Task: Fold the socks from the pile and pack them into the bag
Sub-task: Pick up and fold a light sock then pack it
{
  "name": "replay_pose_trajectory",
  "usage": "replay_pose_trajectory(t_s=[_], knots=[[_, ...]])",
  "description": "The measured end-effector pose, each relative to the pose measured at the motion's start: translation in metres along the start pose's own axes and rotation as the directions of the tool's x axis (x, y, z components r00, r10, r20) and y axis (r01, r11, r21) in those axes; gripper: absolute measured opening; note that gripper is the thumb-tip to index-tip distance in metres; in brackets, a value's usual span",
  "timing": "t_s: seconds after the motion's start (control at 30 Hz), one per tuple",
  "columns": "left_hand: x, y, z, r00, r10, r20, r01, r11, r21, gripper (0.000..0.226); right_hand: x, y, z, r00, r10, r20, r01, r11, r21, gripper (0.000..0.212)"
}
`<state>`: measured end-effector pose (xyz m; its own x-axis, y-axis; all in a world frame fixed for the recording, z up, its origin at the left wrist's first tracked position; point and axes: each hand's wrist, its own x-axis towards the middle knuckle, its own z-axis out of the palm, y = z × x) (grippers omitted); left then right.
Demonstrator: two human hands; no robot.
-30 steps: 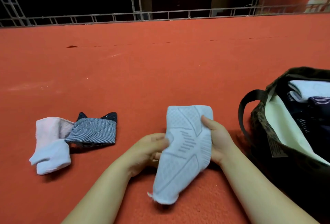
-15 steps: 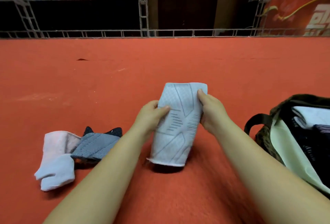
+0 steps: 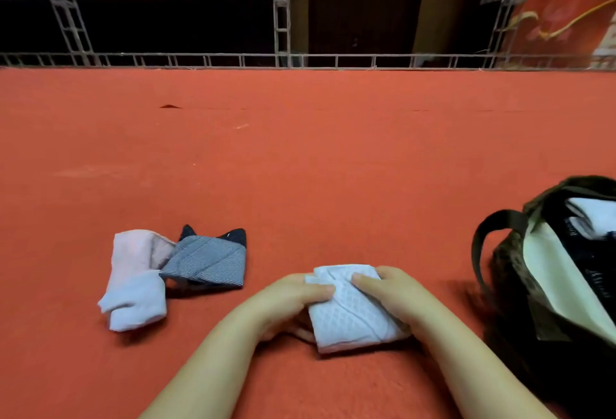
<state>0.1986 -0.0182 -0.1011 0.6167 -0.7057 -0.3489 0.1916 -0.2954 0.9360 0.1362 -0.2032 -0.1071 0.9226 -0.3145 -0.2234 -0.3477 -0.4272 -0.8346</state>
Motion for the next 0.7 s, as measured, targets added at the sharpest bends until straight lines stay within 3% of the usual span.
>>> replay_pose_trajectory(t_s=[0.13,0.3,0.5,0.6,0.63,0.7], knots=[[0.002,-0.006,0.005,0.993,0.026,-0.111,-0.018,0.997,0.074,0.013,-0.008,0.008,-0.002,0.998,-0.008,-0.063,-0.007,0.975,-0.221,0.023],[0.003,-0.005,0.008,0.978,0.079,-0.195,-0.065,0.995,0.076,0.027,-0.004,0.012,0.003,0.948,-0.138,-0.287,0.059,0.962,-0.265,0.02],[0.006,-0.01,0.011,0.952,0.134,-0.275,-0.091,0.982,0.163,0.078,0.005,0.009,0.014,0.913,-0.181,-0.365,-0.027,0.867,-0.497,0.026],[0.011,-0.017,0.004,0.853,0.388,-0.35,-0.169,0.839,0.518,0.073,0.006,0.006,0.017,0.902,-0.191,-0.387,-0.035,0.862,-0.506,0.028],[0.011,-0.019,0.003,0.825,0.468,-0.317,-0.189,0.757,0.625,0.063,0.006,0.006,0.016,0.898,-0.196,-0.393,-0.026,0.87,-0.493,0.034],[0.011,-0.021,0.001,0.838,0.504,-0.209,-0.197,0.636,0.746,0.056,0.005,0.007,0.017,0.901,-0.19,-0.391,-0.011,0.889,-0.458,0.046]])
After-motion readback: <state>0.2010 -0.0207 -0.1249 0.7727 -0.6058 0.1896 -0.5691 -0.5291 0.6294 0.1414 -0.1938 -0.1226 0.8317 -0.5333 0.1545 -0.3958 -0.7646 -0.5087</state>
